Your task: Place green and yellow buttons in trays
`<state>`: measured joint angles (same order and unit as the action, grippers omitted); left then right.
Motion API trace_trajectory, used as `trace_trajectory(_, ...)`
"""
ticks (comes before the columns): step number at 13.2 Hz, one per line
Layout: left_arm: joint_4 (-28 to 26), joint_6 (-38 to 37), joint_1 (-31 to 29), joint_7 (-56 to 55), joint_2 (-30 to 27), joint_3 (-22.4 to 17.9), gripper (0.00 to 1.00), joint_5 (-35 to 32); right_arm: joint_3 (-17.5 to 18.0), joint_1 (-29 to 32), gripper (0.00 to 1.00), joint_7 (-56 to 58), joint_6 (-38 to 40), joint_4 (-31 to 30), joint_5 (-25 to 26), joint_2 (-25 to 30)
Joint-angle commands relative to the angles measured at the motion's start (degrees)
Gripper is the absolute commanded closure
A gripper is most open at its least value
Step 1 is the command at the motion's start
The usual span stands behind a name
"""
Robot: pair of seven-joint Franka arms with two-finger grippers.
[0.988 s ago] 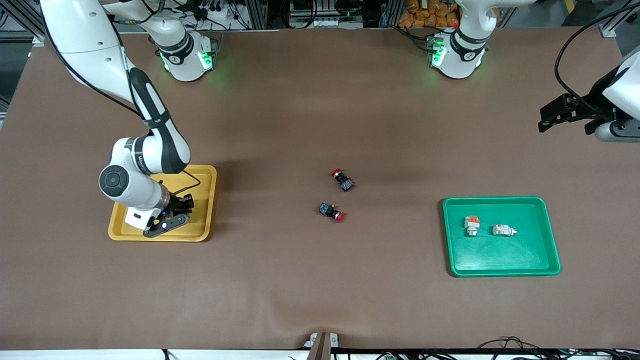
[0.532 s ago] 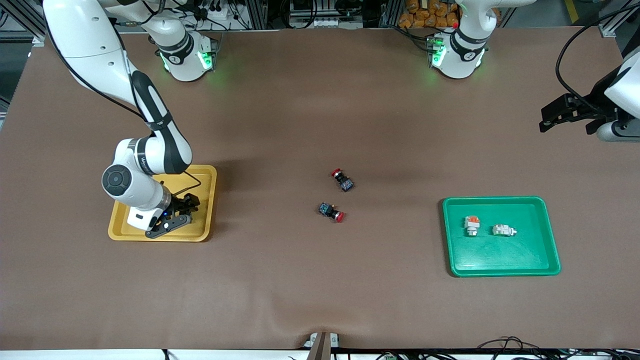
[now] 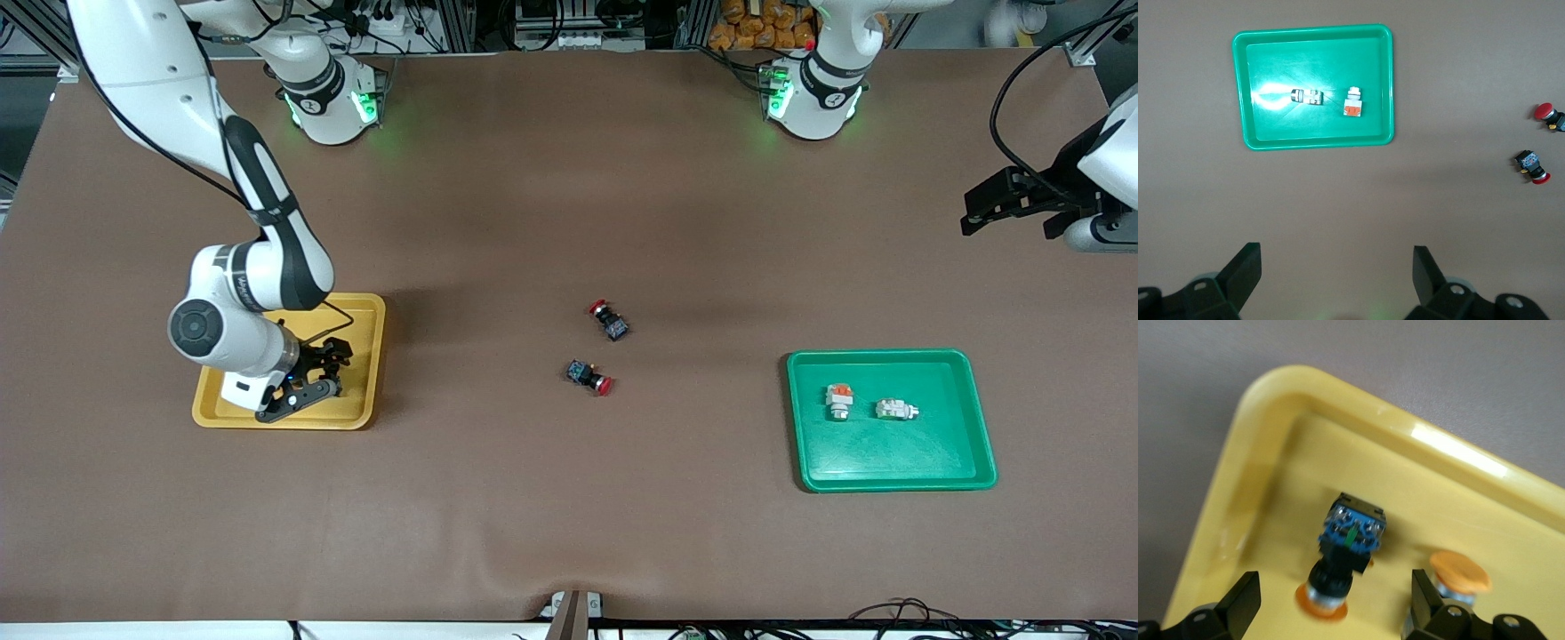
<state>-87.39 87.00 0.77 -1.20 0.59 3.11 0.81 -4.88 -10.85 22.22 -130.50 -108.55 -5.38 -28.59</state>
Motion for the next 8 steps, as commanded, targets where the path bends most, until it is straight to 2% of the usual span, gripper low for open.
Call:
trace_trajectory(1, 0.8, -1.0, -0.1, 0.8, -0.1, 0.1, 0.0, -0.4, 0.6, 1.0, 0.0, 0.2, 8.9, 5.0, -0.2, 2.2)
trace_trajectory(6, 0.8, -1.0, -0.2, 0.8, -0.1, 0.1, 0.0, -0.3, 0.1, 1.4, 0.0, -1.0, 28.0, 16.9, 0.5, 5.7)
trace_trajectory(8, 0.8, -1.0, -0.2, 0.8, -0.1, 0.1, 0.0, -0.3, 0.2, 1.1, 0.0, -3.5, 32.8, 19.2, 0.7, 7.5)
